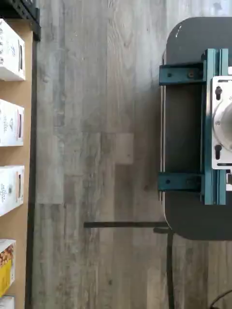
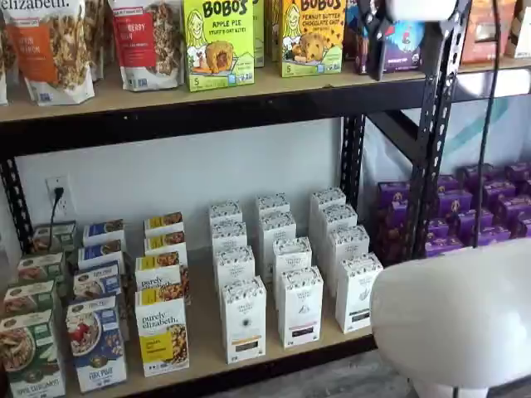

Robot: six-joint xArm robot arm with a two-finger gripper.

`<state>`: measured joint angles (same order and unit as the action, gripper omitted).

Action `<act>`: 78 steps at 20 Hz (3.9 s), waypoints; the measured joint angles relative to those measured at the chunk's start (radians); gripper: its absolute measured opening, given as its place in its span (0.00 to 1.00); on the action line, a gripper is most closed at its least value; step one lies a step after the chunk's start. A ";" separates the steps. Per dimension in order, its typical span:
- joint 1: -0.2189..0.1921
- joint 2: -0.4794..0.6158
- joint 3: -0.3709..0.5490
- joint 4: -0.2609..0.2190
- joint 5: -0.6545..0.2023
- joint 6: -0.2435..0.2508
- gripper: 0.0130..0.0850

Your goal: Pick up the white box with a yellow strip in the middle, on the bottom shelf, the fourth box from the left

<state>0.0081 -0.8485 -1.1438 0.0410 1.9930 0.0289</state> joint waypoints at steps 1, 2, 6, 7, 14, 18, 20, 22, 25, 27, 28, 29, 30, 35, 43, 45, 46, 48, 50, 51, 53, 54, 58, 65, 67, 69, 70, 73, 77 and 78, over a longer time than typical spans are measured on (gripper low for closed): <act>-0.026 -0.016 0.028 0.036 -0.025 -0.011 1.00; -0.027 -0.019 0.035 0.041 -0.031 -0.011 1.00; 0.007 -0.044 0.101 0.028 -0.078 0.014 1.00; 0.013 -0.048 0.114 0.025 -0.086 0.019 1.00; 0.068 -0.071 0.200 0.012 -0.158 0.068 1.00; 0.108 -0.073 0.237 0.009 -0.201 0.105 1.00; 0.123 -0.071 0.250 0.008 -0.221 0.119 1.00; 0.142 -0.068 0.264 0.002 -0.242 0.136 1.00; 0.176 -0.061 0.292 -0.010 -0.290 0.166 1.00; 0.199 -0.048 0.309 -0.025 -0.318 0.188 1.00; 0.206 -0.043 0.318 -0.029 -0.331 0.195 1.00; 0.216 -0.036 0.328 -0.036 -0.347 0.204 1.00; 0.222 -0.029 0.339 -0.037 -0.361 0.210 1.00; 0.253 -0.005 0.395 -0.069 -0.442 0.243 1.00; 0.312 0.040 0.506 -0.132 -0.619 0.321 1.00; 0.328 0.058 0.533 -0.143 -0.668 0.344 1.00; 0.332 0.065 0.545 -0.142 -0.692 0.350 1.00; 0.340 0.079 0.574 -0.130 -0.750 0.359 1.00; 0.342 0.092 0.597 -0.114 -0.803 0.359 1.00; 0.343 0.099 0.608 -0.108 -0.828 0.359 1.00; 0.347 0.120 0.625 -0.104 -0.876 0.365 1.00; 0.352 0.134 0.629 -0.113 -0.892 0.374 1.00; 0.363 0.207 0.661 -0.150 -1.007 0.413 1.00; 0.369 0.361 0.673 -0.150 -1.156 0.432 1.00; 0.369 0.410 0.677 -0.156 -1.214 0.440 1.00; 0.370 0.452 0.676 -0.168 -1.256 0.453 1.00; 0.370 0.472 0.674 -0.171 -1.274 0.456 1.00; 0.367 0.565 0.663 -0.155 -1.350 0.446 1.00; 0.368 0.689 0.637 -0.153 -1.448 0.449 1.00; 0.368 0.714 0.630 -0.150 -1.467 0.448 1.00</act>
<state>0.3762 -0.1342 -0.5141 -0.1094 0.5256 0.4769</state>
